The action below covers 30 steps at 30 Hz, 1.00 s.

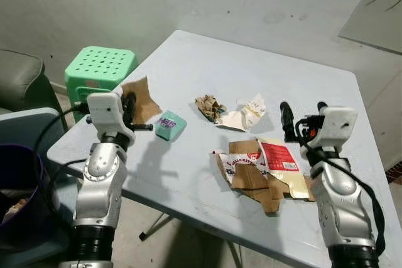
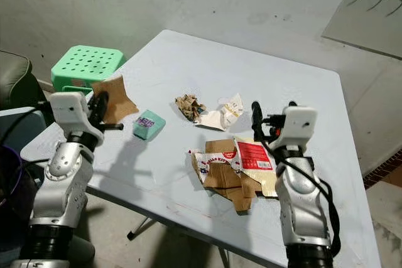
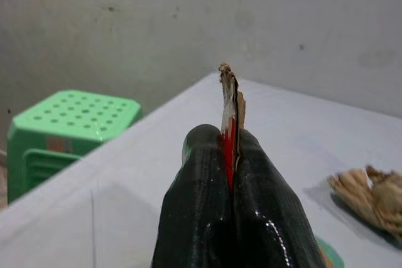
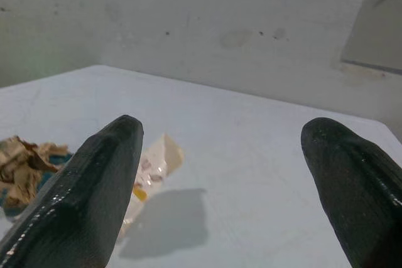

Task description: Picking trash to rubbish bin

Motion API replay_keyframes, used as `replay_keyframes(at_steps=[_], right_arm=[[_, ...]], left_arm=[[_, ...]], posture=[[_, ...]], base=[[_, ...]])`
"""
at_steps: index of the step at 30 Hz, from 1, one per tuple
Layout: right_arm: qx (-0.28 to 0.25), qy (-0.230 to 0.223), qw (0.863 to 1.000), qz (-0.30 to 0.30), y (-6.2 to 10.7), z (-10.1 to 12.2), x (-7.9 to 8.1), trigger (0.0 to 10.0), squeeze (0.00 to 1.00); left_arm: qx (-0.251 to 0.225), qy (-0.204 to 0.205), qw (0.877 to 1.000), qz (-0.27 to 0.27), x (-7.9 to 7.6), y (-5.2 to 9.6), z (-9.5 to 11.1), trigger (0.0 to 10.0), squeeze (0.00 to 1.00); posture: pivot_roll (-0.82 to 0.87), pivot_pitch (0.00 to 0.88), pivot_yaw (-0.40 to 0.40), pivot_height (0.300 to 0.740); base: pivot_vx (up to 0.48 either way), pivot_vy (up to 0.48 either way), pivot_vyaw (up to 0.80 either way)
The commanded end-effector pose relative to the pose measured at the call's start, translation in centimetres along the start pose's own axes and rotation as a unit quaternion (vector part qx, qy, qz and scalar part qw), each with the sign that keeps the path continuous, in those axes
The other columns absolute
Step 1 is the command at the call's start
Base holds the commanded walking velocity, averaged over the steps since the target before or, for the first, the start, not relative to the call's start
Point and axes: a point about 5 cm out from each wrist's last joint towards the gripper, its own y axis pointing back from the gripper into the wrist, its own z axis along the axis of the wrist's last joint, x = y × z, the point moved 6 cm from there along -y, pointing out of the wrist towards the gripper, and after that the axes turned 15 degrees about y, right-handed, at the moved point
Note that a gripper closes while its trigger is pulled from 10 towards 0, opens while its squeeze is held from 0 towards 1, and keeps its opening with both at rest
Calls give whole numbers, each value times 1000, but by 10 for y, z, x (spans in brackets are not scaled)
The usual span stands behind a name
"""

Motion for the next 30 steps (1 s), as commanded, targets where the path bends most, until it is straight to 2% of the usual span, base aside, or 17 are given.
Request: replay_keyframes(at_steps=[1, 11, 19, 30], right_arm=[[9, 1, 1000, -18, 5, -7, -4, 10000, 0], [10, -5, 999, -41, 7, -13, -3, 10000, 0], [9, 0, 999, -43, 1, -14, -3, 10000, 0], [11, 4, 999, -44, -1, -20, 3, 10000, 0]], left_arm=[[5, 6, 1000, -1, 0, 4, -5, 10000, 0], [19, 4, 1000, -3, 6, 4, -12, 10000, 0], [17, 16, 1000, -7, 7, -5, -8, 10000, 0], [28, 24, 999, -1, 11, -14, -14, 10000, 0]], posture=[[53, 0, -56, 740], [37, 0, -29, 740], [40, 0, -22, 740], [31, 0, 13, 740]], base=[[0, 0, 0], [0, 0, 0], [0, 0, 0], [0, 0, 0]])
